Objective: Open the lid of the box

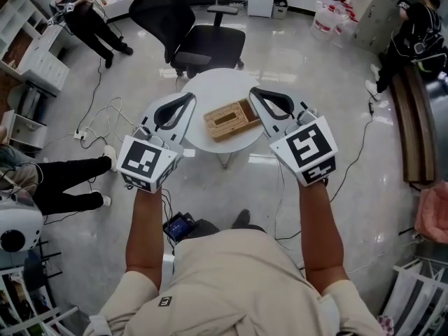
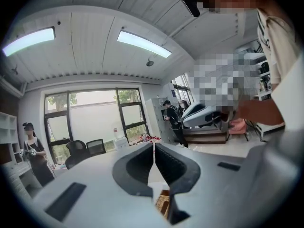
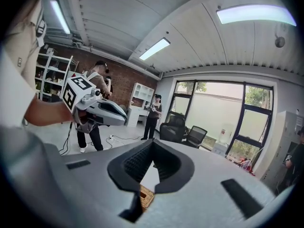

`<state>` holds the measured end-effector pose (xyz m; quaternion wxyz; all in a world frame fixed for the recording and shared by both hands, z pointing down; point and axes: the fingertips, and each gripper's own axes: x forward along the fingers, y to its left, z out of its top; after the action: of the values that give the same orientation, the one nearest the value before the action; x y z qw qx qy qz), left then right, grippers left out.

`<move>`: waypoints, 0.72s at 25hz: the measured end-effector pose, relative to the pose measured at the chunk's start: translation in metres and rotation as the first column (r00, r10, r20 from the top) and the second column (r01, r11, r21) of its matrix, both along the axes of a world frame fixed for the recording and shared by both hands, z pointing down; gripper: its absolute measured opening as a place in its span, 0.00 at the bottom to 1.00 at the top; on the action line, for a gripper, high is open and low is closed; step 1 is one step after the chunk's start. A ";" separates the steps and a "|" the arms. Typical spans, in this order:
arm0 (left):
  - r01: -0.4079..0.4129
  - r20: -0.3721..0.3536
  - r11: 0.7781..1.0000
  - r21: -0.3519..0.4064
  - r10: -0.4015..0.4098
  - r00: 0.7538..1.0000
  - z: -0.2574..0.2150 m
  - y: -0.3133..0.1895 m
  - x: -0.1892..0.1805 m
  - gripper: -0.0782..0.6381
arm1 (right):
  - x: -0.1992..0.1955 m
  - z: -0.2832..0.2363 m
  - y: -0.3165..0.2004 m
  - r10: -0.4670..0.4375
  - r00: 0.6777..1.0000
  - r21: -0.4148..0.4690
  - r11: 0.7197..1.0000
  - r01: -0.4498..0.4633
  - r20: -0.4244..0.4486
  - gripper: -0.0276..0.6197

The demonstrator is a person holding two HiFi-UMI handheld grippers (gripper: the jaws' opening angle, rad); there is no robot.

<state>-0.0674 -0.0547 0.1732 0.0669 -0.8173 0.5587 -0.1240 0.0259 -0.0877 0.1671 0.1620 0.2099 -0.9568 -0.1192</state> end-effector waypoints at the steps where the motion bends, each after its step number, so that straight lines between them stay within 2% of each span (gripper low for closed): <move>1: 0.005 -0.001 1.000 -0.002 -0.005 1.000 0.001 -0.006 0.001 0.13 | 0.001 0.001 -0.007 -0.002 1.000 -0.001 1.000 0.002 0.001 0.03; 8: 0.002 -0.016 0.999 -0.032 -0.002 1.000 0.018 -0.037 -0.013 0.13 | -0.014 0.018 -0.035 0.025 1.000 -0.026 0.999 -0.025 -0.005 0.03; 18: -0.118 -0.043 0.992 -0.054 0.115 0.992 0.048 -0.098 -0.032 0.13 | -0.035 0.043 -0.081 0.120 0.992 -0.050 0.991 -0.122 -0.033 0.03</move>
<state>-0.0994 -0.1523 0.2214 0.0396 -0.8524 0.5076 -0.1191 -0.0091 -0.1688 0.2098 0.1887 0.2615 -0.9425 -0.0873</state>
